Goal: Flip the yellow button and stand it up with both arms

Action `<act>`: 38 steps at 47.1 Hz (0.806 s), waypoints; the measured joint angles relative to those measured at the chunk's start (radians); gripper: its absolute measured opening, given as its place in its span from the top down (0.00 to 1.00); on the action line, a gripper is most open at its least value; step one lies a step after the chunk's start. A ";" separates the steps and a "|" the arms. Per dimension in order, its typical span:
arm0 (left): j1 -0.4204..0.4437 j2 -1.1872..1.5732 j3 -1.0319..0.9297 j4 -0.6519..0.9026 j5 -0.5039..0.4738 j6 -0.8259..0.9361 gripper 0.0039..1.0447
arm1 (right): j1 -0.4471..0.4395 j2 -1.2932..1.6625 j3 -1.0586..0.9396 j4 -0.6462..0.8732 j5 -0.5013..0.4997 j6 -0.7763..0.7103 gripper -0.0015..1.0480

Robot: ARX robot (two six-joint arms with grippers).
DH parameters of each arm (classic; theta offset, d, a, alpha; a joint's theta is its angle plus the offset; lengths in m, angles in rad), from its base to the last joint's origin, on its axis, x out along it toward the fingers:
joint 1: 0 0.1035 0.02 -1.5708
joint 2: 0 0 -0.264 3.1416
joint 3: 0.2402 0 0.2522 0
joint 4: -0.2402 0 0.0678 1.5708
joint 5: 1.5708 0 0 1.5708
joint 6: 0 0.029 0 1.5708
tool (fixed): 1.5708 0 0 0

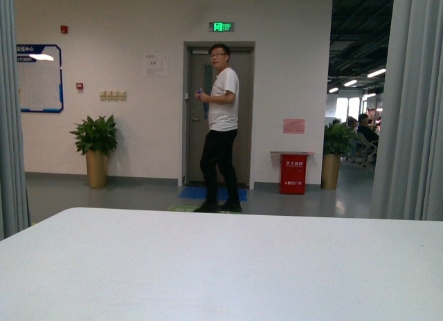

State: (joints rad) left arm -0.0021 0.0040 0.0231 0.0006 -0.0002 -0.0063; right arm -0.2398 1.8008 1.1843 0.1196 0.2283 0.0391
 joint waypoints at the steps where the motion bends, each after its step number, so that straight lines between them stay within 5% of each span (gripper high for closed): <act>1: 0.000 0.000 0.000 0.000 0.000 0.000 0.06 | 0.000 0.002 0.001 0.000 0.002 0.001 0.64; 38: 0.000 0.000 0.000 0.000 0.000 0.000 0.06 | 0.009 0.074 0.066 0.003 0.055 0.038 0.64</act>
State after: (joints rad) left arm -0.0021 0.0040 0.0231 0.0006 -0.0002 -0.0063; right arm -0.2306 1.8744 1.2507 0.1230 0.2829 0.0772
